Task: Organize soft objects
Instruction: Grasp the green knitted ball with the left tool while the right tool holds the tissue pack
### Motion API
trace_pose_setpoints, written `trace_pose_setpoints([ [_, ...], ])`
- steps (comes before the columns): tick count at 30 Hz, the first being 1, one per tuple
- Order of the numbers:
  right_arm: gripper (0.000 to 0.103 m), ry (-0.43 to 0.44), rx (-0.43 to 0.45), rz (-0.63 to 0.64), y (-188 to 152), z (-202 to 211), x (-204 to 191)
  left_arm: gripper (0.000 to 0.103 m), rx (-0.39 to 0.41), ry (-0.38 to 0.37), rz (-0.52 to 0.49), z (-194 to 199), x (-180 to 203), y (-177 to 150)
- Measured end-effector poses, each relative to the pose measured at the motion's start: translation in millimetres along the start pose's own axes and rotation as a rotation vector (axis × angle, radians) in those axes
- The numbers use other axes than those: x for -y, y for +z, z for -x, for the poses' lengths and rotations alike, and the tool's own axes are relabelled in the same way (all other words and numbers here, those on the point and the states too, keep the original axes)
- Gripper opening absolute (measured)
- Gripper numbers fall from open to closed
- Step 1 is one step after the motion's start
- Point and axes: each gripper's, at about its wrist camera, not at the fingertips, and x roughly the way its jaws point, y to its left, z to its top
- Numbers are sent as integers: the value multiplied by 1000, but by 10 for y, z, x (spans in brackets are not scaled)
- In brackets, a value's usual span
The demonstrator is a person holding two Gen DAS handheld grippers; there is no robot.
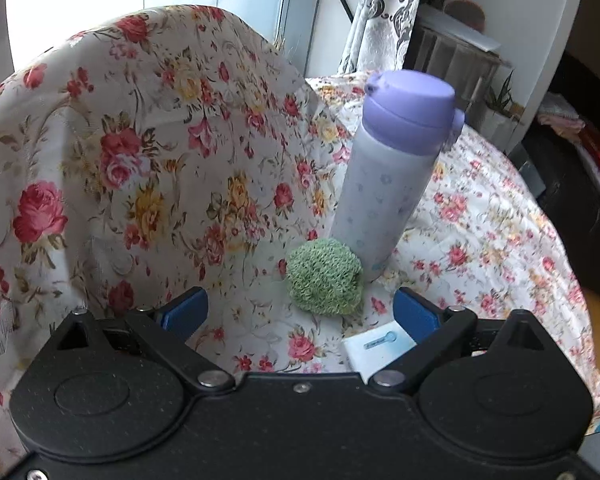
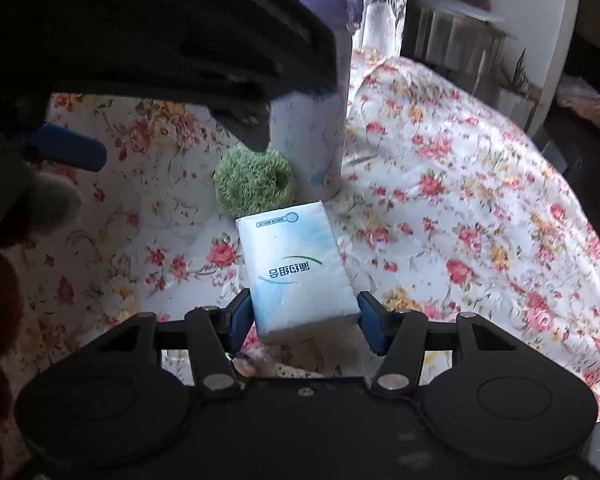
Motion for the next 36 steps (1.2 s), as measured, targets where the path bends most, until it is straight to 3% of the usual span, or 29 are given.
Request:
trace_pose_setpoints([
  [7,55,-13,30,-32,1,9,43,96,-107,-14,-8,-63,52,88],
  [10,55,-11,34,-19,-8,10,16,96,-113,8,-25,-86,70,222],
  [18,55,6,28,-28,-8,-17,28,96,-239,31,-174,-541,264,391],
  [22,55,9,30,-31,-6,-40,40,96,-261,52,-241,-731,346,309],
  [30,55,22,20,-23,-4,-67,29,96,-271,80,-282,-979,431,269],
  [31,55,21,22,-23,-6,-63,27,94,-273,79,-282,-999,437,269],
  [34,55,21,20,-24,-9,-62,32,76,-283,57,-287,-1059,457,256],
  [36,55,23,20,-23,-15,-55,30,53,-314,6,-250,-1124,439,236],
])
